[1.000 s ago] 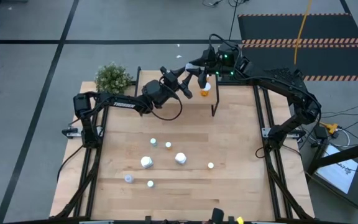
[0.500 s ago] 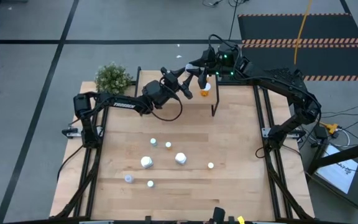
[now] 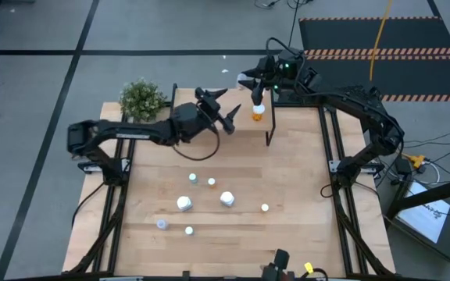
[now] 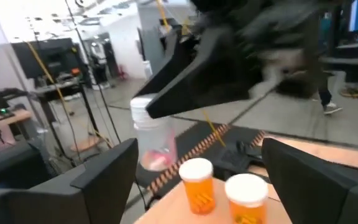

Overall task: Pick and place medicine bottles onto shelf by color
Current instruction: Put the top transparent pill bottle on the shelf

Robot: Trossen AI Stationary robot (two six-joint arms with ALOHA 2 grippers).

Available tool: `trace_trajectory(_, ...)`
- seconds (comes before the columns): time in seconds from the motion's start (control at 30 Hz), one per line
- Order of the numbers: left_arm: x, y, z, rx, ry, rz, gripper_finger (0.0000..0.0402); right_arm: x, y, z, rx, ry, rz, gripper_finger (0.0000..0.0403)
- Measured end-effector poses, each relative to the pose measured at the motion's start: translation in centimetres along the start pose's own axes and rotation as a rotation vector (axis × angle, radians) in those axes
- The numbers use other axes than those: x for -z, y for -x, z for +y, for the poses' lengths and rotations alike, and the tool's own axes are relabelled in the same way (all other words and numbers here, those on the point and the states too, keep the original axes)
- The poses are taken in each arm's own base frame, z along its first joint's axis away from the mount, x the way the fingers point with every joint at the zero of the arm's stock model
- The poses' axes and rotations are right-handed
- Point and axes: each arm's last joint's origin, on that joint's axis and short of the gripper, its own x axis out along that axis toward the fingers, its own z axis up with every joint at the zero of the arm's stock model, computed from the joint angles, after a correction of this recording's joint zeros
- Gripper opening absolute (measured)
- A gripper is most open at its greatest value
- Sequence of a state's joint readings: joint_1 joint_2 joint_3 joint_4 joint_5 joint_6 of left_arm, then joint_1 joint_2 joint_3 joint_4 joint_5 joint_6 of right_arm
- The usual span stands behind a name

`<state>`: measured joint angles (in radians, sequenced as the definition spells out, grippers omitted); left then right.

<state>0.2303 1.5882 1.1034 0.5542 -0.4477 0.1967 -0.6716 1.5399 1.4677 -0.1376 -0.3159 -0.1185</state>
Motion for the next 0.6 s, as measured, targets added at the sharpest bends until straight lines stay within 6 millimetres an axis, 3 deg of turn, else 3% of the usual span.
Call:
trace_trajectory(0.23, -3.0, 3.9, 0.5, 0.068, 0.026, 0.096, 0.0293, 1.9, -2.7, -2.1, 0.034, -0.040, 0.003, 0.0154)
trace_trajectory(0.43, -2.7, 5.7, -0.6, 0.135, 0.027, 0.214, 0.0254, 4.7, -5.6, -3.4, 0.042, -0.081, 0.060, 0.0156)
trace_trajectory(0.6, -2.3, 6.4, -1.7, 0.176, 0.021, 0.266, 0.0231, 5.6, -6.4, -3.6, 0.041, -0.079, 0.082, 0.0157)
